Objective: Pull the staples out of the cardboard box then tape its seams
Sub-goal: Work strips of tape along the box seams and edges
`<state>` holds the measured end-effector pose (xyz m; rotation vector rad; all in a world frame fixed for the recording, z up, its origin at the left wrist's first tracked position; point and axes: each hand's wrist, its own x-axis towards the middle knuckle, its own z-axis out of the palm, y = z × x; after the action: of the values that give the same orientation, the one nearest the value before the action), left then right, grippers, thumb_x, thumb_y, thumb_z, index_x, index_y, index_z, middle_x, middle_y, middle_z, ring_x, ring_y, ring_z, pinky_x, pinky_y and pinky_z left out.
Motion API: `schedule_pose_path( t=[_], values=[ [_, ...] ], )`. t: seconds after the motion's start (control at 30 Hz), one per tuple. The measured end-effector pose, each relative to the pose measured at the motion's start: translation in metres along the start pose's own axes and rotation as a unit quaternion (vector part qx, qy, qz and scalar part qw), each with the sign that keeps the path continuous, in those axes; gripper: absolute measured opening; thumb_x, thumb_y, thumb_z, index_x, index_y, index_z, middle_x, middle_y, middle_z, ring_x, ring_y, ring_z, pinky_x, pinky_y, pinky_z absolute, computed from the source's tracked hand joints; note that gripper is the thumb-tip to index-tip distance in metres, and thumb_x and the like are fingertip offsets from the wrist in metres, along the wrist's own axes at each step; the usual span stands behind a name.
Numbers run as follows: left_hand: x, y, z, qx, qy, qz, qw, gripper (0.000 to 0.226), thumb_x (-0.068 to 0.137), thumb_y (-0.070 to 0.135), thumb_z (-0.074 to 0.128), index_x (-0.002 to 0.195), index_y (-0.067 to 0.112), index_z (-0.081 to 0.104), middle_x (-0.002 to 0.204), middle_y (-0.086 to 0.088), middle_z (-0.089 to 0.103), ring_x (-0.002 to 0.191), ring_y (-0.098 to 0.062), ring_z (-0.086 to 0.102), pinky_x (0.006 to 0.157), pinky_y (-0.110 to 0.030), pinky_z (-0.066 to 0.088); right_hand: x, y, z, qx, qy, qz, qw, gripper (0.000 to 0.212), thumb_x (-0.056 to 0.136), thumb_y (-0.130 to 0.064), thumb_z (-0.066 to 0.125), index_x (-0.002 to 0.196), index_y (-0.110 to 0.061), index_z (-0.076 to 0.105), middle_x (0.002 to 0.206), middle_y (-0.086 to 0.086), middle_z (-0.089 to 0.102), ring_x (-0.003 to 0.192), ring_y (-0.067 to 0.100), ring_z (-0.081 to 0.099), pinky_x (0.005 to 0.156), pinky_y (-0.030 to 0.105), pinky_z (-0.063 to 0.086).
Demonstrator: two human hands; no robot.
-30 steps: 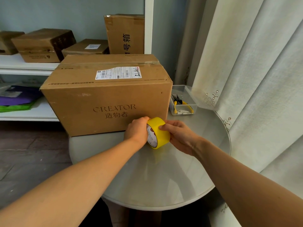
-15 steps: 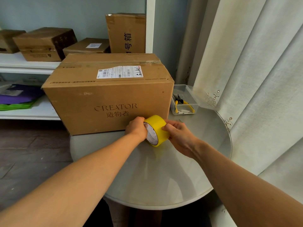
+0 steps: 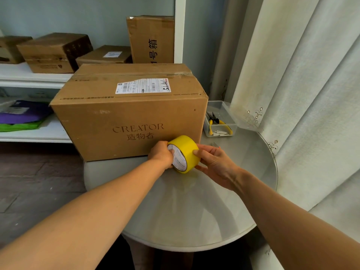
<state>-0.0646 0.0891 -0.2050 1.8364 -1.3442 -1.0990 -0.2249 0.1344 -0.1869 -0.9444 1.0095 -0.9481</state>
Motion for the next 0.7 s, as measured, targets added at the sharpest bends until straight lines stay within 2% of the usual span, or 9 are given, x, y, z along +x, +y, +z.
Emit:
schedule_pose_path(
  t=[0.1,0.2,0.27,0.43,0.57,0.7],
  values=[
    [-0.004,-0.003,0.001,0.045,0.021,0.049,0.998,0.013,0.095,0.012,0.052,0.103,0.006,0.060,0.112,-0.021,0.062,0.106,-0.040,0.058,0.086,-0.048,0.053,-0.003,0.002,-0.001,0.022,-0.001,0.016,1.000,0.023,0.092,-0.008,0.057,0.112,-0.011,0.066,0.114,0.007,0.066,0.107,0.020,0.059,0.098,0.039,0.045],
    [-0.011,-0.002,0.002,0.125,0.055,0.095,0.986,0.017,0.097,0.014,0.048,0.107,0.007,0.060,0.110,-0.017,0.063,0.105,-0.036,0.057,0.080,-0.032,0.047,-0.006,0.005,0.000,0.051,0.012,0.026,0.998,0.015,0.090,-0.007,0.059,0.100,-0.012,0.069,0.109,0.006,0.066,0.104,0.019,0.059,0.091,0.038,0.049],
    [-0.015,-0.001,0.004,0.160,0.076,0.116,0.977,0.020,0.097,0.015,0.046,0.110,0.009,0.060,0.111,-0.016,0.062,0.105,-0.035,0.056,0.077,-0.033,0.042,-0.007,0.006,0.000,0.067,0.029,0.033,0.997,0.010,0.089,-0.008,0.061,0.094,-0.011,0.069,0.110,0.007,0.065,0.105,0.021,0.058,0.088,0.038,0.050],
    [-0.020,-0.001,0.006,0.190,0.096,0.130,0.968,0.022,0.099,0.017,0.043,0.113,0.012,0.058,0.113,-0.016,0.062,0.105,-0.034,0.056,0.075,-0.034,0.042,-0.002,0.004,0.002,0.044,0.053,0.050,0.996,0.005,0.085,-0.016,0.068,0.081,-0.013,0.069,0.109,0.010,0.065,0.106,0.024,0.059,0.085,0.040,0.053],
    [-0.023,-0.002,0.007,0.208,0.104,0.134,0.963,0.023,0.099,0.018,0.043,0.117,0.012,0.056,0.115,-0.015,0.061,0.107,-0.034,0.055,0.077,-0.035,0.043,0.002,0.001,0.004,0.019,0.082,0.064,0.994,0.016,0.080,-0.025,0.073,0.089,-0.012,0.067,0.114,0.011,0.066,0.108,0.024,0.061,0.075,0.038,0.055],
    [-0.028,0.000,0.005,0.248,0.099,0.146,0.952,0.018,0.098,0.019,0.044,0.109,0.012,0.056,0.111,-0.015,0.062,0.106,-0.036,0.055,0.075,-0.035,0.042,0.006,-0.007,0.013,-0.031,0.136,0.072,0.988,0.033,0.077,-0.038,0.076,0.097,-0.015,0.062,0.108,0.007,0.066,0.098,0.021,0.064,0.067,0.036,0.056]
  ],
)
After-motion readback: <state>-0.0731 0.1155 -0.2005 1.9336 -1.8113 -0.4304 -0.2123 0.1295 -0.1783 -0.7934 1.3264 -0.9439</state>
